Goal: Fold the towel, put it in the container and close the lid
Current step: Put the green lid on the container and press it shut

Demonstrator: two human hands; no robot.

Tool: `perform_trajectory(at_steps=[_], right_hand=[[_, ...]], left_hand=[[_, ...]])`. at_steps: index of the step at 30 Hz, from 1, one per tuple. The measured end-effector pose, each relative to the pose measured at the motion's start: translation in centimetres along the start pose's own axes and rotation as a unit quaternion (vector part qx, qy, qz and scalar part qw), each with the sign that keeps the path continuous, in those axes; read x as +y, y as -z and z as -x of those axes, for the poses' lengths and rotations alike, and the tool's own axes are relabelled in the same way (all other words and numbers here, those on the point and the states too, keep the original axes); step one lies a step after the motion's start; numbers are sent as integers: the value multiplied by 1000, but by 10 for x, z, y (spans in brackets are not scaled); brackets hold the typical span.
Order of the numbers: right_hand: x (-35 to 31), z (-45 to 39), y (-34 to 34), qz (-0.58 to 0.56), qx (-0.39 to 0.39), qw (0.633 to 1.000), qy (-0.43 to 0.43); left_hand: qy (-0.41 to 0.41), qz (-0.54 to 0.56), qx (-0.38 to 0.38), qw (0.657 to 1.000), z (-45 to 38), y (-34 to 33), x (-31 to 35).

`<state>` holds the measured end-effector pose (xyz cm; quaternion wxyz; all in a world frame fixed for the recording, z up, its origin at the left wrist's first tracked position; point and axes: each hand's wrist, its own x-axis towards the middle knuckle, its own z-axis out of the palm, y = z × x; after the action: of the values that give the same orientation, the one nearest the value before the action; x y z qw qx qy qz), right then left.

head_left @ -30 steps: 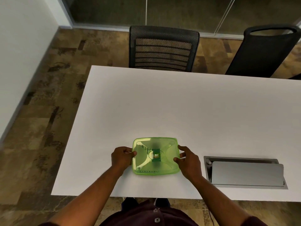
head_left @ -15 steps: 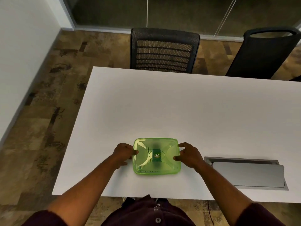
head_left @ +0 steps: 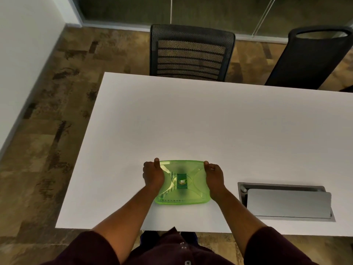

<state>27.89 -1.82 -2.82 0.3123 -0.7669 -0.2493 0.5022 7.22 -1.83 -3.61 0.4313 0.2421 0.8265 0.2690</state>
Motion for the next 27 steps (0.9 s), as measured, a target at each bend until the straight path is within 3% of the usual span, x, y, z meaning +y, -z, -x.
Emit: perform_trajectory(at_steps=[5,14,23,27], right_hand=[[4,0,-7,-43,26,999,-18],[13,-9,-17,7,56,998,8],[-14,-16,-1,20,24,999,18],[8,3,14,70,26,997,-2]], left_hand=[[21,56,7,998,-4,-7,-7],[31,93,5,995,-11,-10,-7],[-21,80,-100,992,-26,19,5],[6,50,-61,997,-10,38,-29]])
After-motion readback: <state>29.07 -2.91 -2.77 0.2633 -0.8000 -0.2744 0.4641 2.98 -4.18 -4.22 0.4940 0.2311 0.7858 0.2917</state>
